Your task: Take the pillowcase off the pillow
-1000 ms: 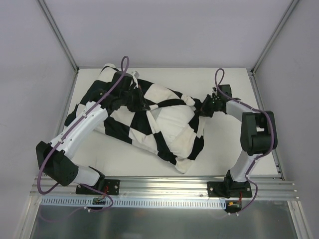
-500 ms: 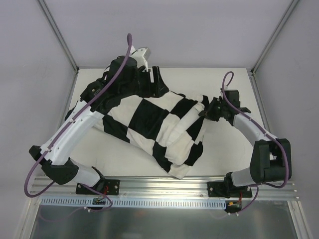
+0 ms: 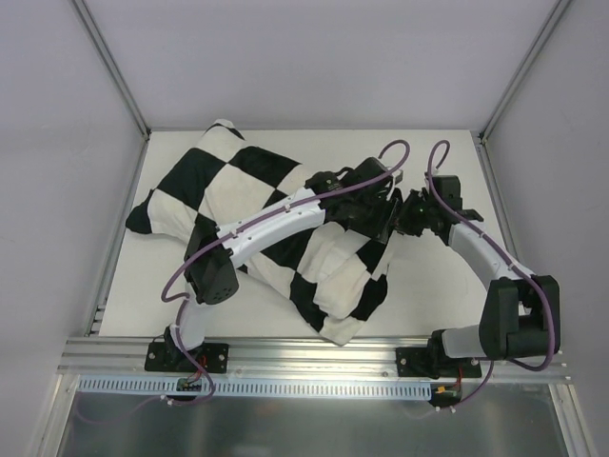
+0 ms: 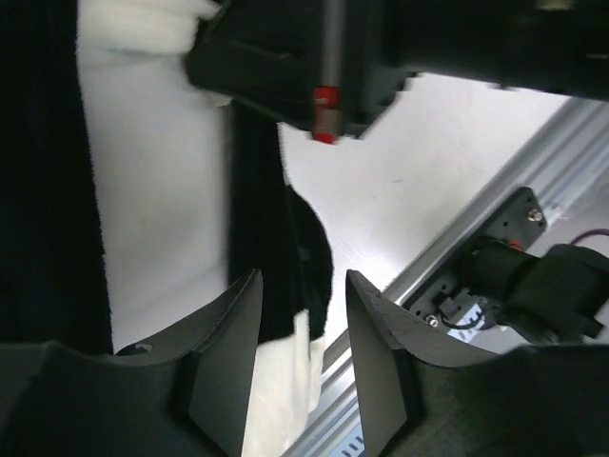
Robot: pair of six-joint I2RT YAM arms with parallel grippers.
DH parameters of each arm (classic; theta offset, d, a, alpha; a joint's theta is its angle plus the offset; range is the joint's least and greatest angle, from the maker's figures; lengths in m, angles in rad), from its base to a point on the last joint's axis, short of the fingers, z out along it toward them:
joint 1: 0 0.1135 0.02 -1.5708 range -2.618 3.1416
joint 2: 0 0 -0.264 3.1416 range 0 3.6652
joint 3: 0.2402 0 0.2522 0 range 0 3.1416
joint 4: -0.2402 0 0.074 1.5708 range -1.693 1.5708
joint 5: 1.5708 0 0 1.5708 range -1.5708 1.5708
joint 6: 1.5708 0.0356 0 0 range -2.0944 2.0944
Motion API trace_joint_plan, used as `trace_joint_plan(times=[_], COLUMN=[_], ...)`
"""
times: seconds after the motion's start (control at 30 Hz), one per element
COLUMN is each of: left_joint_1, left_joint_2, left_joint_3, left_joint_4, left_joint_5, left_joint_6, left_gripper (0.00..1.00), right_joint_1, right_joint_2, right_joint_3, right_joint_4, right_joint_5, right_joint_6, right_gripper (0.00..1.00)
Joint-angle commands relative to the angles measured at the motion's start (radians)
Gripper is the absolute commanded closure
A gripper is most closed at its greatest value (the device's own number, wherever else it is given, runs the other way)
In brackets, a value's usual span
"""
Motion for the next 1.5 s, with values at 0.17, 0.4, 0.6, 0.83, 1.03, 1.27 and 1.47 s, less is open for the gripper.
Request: trace_joint_plan(times=[0.17, 0.4, 0.6, 0.83, 1.03, 1.27, 1.47], left_joint_1=[0.051, 0.05, 0.037, 0.016, 0.024, 0.089, 0.171], left_joint_2=[0.019, 0.057, 0.169, 0.318, 0.361, 0.03, -0.128], left_joint_3=[-0.039, -0.064, -0.023, 0.091, 0.1, -0.03, -0.139], left_joint_4=[-0.037, -0.058, -0.11, -0.196, -0.209, -0.143, -0.06], left_joint_5=[-0.103, -0.189, -0.299, -0.464, -0.361, -0.185, -0.013], left_joint_6=[-0.084, -0.052, -0.05, -0.04, -0.032, -0.053, -0.099], left_gripper=[0.46, 0.24, 0.06, 0.12, 1.0, 1.0, 1.0], right_joint_1=[-0.051, -0.057, -0.056, -0.056, -0.057, -0.056, -0.056], right_joint_2=[-0.08, -0.094, -0.114, -0.143, -0.142, -0.119, -0.123], right_joint_3=[-0.026, -0.031, -0.023, -0.026, 0.006, 0.057, 0.047], right_joint_4=[-0.068, -0.085, -0.09, -0.096, -0.123, -0.154, -0.154], right_joint_5=[0.032, 0.027, 0.02, 0.015, 0.024, 0.041, 0.044], right_joint_6=[-0.039, -0.046, -0.038, -0.029, -0.041, -0.07, -0.078], right_gripper=[0.99, 0.99, 0.99, 0.99, 0.99, 0.99, 0.99])
